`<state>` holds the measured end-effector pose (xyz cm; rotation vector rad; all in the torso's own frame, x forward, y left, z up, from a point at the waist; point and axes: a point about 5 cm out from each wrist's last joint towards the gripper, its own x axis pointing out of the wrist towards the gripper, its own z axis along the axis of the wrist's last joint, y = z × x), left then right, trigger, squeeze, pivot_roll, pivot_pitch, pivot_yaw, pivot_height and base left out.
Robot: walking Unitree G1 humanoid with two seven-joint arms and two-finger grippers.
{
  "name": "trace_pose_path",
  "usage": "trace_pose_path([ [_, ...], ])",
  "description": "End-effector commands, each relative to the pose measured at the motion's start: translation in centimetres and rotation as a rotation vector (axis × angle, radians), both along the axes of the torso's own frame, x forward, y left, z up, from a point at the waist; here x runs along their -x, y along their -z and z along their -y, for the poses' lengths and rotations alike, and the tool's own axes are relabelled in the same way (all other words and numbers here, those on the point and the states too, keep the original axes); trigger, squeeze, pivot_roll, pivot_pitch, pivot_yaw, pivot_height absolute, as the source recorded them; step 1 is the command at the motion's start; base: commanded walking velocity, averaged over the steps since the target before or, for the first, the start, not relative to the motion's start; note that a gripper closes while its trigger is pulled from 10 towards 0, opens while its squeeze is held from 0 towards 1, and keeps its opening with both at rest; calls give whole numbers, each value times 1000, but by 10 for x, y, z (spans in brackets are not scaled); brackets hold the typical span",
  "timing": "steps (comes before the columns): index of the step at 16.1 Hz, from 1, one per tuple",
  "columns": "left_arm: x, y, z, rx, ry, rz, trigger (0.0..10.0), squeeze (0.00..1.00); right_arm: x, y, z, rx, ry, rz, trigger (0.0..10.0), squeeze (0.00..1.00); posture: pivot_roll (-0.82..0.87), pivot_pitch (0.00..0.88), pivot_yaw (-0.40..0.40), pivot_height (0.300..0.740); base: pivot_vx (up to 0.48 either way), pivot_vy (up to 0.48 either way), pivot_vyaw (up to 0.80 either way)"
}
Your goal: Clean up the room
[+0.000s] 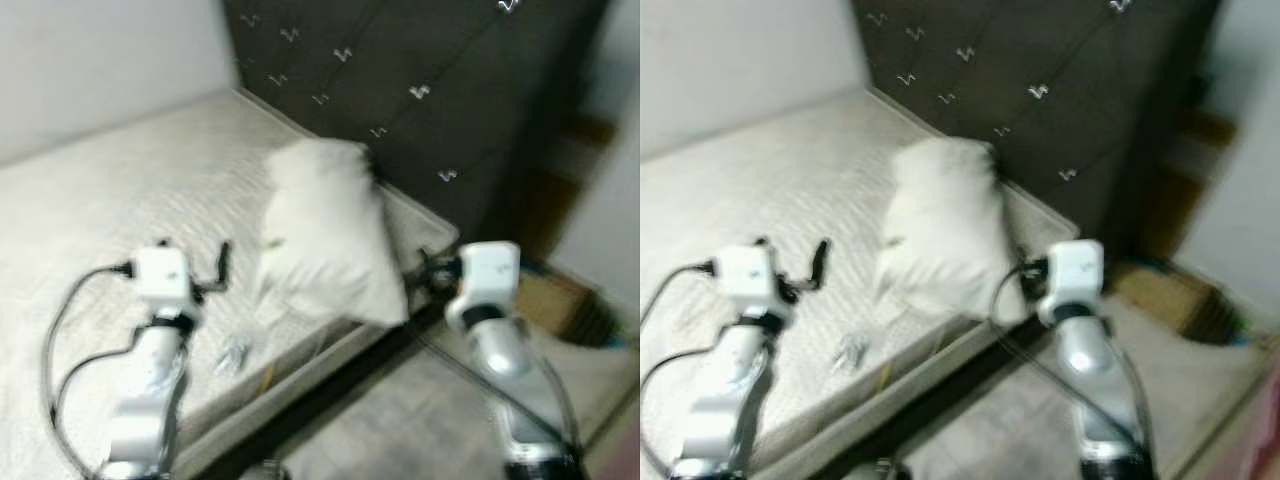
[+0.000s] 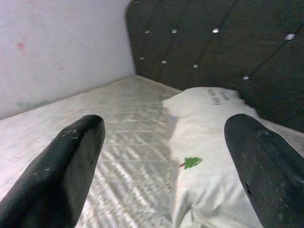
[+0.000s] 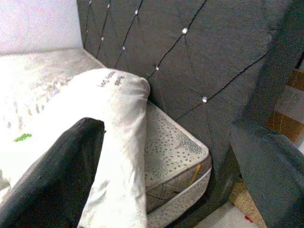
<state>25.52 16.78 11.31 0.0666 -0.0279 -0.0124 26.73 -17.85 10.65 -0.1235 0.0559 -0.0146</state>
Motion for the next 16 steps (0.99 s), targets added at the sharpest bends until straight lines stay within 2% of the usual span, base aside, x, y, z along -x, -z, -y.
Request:
trace_pose_path([
  [1,0,-2,-11,-25,-49,2,10000,0,-2,-3,-6,-15,-17,13,10000,0,-65,0,27,740,0,0,800],
  [11,0,2,-7,42,-20,-19,10000,0,-3,-4,-3,-22,-3,18,10000,0,-63,0,19,740,0,0,776],
  [14,0,1,-4,78,6,-10,10000,0,-2,-4,-3,-27,1,21,10000,0,-65,0,19,740,0,0,163],
  [16,1,0,-3,83,16,-8,10000,0,-2,-4,-2,-34,14,24,10000,0,-68,0,21,740,278,0,0],
])
